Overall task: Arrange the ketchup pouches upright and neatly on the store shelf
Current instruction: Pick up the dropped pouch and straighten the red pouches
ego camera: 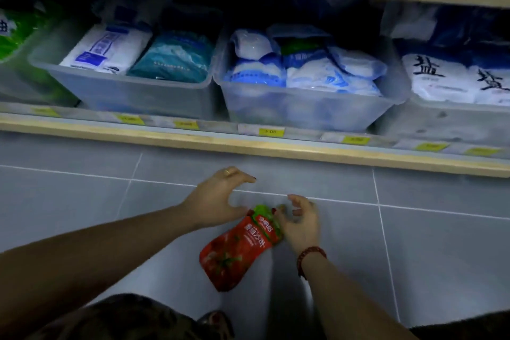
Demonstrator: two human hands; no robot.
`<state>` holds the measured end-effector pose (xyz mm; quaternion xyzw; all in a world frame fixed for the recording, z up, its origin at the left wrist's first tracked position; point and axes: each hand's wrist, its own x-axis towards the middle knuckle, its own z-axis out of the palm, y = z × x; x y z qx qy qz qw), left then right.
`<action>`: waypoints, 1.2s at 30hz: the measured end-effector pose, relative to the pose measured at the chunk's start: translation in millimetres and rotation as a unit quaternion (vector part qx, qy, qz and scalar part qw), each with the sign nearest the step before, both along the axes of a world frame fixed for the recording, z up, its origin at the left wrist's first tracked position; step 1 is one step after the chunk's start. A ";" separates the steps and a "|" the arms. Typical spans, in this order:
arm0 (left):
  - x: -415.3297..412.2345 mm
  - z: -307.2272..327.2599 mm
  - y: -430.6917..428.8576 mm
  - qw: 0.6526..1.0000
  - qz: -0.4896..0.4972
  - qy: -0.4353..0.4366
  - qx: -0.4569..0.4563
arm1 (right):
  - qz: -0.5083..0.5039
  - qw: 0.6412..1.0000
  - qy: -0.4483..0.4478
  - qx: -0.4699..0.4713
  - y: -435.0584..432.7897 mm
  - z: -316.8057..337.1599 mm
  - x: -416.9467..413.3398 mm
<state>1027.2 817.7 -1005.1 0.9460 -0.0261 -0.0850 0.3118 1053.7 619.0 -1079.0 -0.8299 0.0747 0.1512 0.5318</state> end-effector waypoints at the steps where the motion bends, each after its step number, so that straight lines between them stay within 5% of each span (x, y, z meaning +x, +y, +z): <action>1: -2.0 -13.2 -2.5 0.998 0.012 0.051 -0.017 | 0.002 1.000 0.006 0.001 0.2 -3.2 -4.9; 6: -5.6 -53.2 -15.4 0.980 0.061 0.179 -0.055 | 0.019 1.000 0.005 -0.007 2.7 -11.9 -20.4; 20: -11.4 -50.1 -30.9 0.907 0.159 0.316 -0.230 | -0.012 0.997 0.030 0.076 9.0 -5.6 -9.9; 27: -4.7 -26.3 -25.1 0.901 0.147 0.247 -0.325 | -0.019 0.995 -0.045 0.088 14.8 24.3 13.9; 36: 37.2 54.6 -13.9 0.890 0.182 0.085 -0.410 | -0.030 0.947 -0.307 0.090 22.8 140.4 75.1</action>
